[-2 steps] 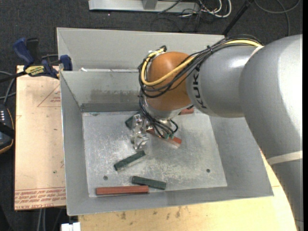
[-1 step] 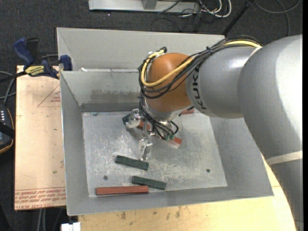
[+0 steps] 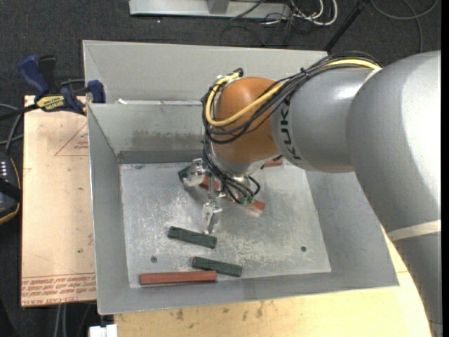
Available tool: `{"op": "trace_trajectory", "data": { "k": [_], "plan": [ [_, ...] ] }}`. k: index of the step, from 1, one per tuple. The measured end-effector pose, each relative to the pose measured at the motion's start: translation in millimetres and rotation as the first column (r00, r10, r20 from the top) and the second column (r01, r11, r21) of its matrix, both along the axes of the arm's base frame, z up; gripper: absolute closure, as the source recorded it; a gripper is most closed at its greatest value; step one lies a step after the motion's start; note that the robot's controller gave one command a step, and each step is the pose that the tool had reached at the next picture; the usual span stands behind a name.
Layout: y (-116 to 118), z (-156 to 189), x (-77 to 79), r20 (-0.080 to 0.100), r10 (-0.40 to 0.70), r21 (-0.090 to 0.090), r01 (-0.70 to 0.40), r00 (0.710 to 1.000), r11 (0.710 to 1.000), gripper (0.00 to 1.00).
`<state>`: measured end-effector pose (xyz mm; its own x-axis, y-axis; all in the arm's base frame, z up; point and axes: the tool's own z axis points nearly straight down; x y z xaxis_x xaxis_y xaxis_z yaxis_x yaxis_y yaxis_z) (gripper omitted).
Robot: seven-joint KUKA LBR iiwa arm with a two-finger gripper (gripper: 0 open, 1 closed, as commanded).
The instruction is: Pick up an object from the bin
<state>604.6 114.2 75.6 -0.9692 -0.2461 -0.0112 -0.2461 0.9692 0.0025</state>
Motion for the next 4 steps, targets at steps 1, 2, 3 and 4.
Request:
{"op": "trace_trajectory", "data": {
  "k": [1,2,3,4],
  "plan": [
    [6.8,12.0,-26.2,-0.004,0.093,-0.005,-0.093,0.996,0.996,0.0],
    [66.2,7.7,-47.2,0.02,-0.119,0.009,0.119,0.993,0.993,1.0],
    [66.1,7.7,-47.2,0.02,-0.12,0.009,0.12,0.993,0.993,1.0],
    [47.8,56.9,-33.2,-0.007,-0.171,-0.003,0.171,0.985,0.985,0.0]
  ]
}}
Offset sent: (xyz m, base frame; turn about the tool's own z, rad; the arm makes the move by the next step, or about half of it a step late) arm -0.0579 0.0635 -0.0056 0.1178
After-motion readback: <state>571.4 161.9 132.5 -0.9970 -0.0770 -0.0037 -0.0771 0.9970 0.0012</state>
